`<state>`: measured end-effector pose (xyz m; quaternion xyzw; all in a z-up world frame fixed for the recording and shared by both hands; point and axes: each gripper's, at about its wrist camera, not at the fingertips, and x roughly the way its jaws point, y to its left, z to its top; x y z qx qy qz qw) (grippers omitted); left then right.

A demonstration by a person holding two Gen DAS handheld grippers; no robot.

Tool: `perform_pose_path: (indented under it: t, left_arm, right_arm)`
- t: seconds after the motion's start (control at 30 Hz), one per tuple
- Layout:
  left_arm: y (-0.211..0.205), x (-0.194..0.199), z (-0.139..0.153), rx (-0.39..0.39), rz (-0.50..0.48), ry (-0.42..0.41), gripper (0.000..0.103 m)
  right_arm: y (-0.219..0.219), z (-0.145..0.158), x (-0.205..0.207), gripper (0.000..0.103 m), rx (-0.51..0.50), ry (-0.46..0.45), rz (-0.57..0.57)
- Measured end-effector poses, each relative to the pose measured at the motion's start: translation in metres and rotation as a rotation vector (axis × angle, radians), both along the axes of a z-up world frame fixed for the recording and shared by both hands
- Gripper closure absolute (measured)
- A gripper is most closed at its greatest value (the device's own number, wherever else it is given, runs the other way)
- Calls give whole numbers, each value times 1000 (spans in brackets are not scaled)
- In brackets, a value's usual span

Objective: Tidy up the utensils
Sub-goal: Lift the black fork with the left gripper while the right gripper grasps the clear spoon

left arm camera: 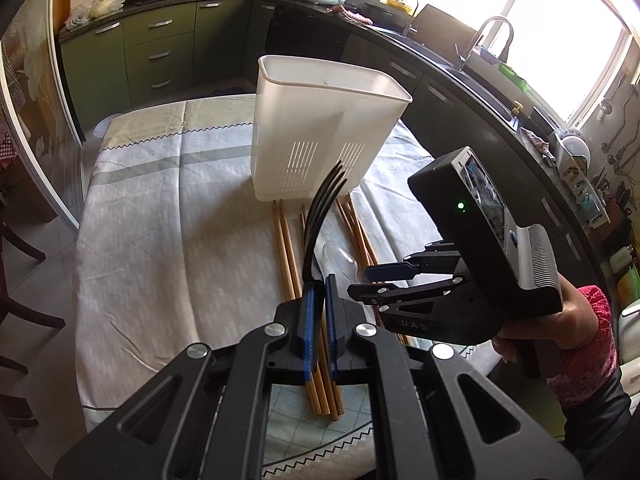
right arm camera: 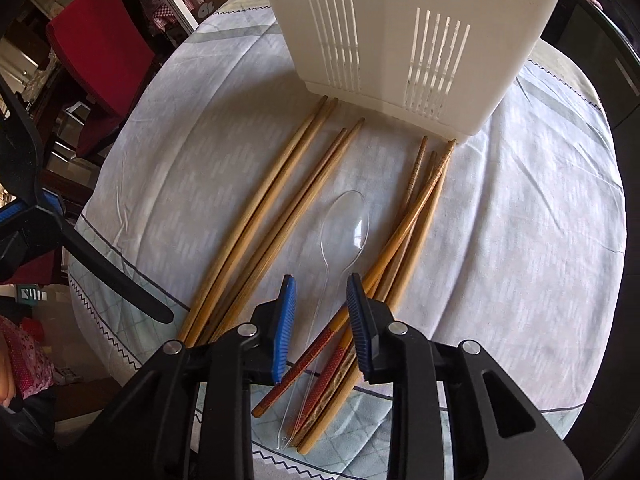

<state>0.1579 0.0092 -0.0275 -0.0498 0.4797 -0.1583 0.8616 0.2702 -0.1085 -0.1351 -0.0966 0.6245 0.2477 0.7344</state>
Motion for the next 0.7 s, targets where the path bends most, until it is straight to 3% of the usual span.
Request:
perform_pose_path:
  t: [0.37, 0.43, 0.53, 0.7]
  left_arm:
    - [-2, 2, -2, 8, -16, 2, 98]
    - [-2, 2, -2, 8, -16, 2, 98]
    - [-2, 2, -3, 7, -17, 5, 98]
    - [-2, 3, -2, 10, -13, 4, 98]
  right_arm:
    - [15, -13, 0, 75, -121, -1, 28]
    - [17, -12, -2, 85, -128, -39, 26]
    - [14, -11, -5, 93, -88, -51, 5]
    - [-3, -3, -7, 93, 66, -64, -39]
